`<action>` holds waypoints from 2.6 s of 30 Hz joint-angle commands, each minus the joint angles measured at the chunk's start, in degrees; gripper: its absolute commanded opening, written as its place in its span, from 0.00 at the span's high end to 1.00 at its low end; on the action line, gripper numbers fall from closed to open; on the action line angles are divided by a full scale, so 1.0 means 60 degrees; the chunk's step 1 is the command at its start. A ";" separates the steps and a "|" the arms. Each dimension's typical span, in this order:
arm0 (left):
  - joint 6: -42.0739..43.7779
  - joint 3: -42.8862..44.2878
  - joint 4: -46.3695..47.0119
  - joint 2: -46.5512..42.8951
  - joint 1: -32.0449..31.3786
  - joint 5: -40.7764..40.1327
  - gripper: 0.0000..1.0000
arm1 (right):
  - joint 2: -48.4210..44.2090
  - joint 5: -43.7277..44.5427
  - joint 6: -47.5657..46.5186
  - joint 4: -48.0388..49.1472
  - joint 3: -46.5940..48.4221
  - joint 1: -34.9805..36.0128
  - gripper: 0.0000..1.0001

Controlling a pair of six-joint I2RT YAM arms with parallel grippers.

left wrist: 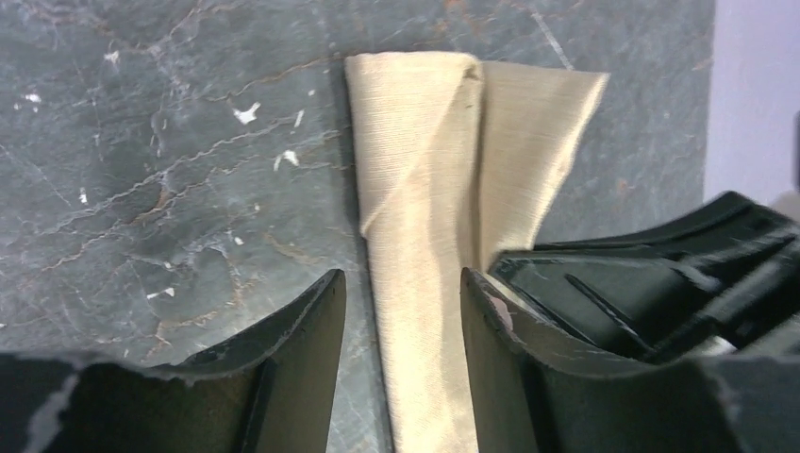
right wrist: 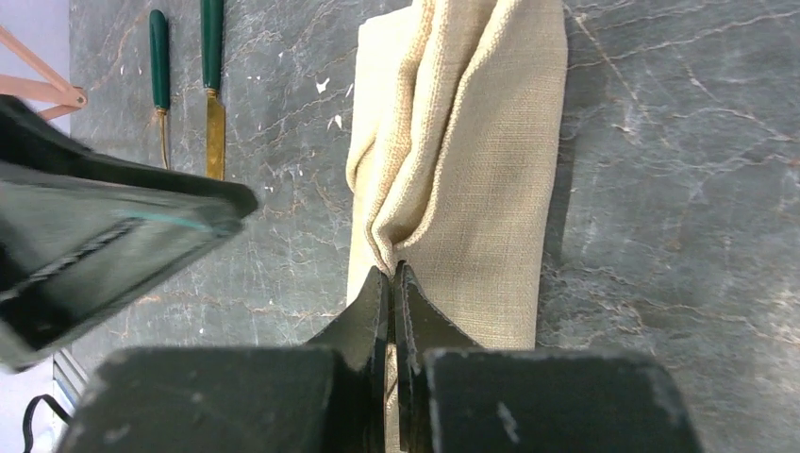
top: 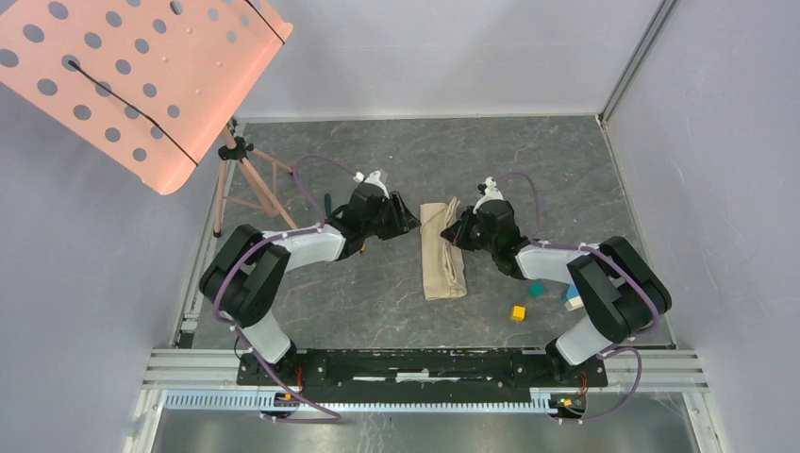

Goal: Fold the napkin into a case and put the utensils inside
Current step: Fold the 2/3-rectangle-folded napkin at the center of the board, then smooth out the smaller rectangle-folded napkin at the center of the board.

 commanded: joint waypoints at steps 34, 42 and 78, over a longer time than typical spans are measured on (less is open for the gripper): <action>-0.1430 -0.0855 0.2701 0.1955 -0.0112 0.0721 0.95 | 0.1864 0.0495 -0.1275 -0.1044 0.1983 0.1271 1.00; -0.0756 -0.0943 0.1893 0.1050 -0.0080 0.0156 0.79 | 0.2047 0.0165 -0.1591 -0.1042 0.2009 0.1259 0.79; 0.2358 0.5502 -0.3405 0.4324 0.0672 0.1252 0.89 | -0.0148 -0.2269 -0.2698 -0.0497 -0.0840 0.1261 0.74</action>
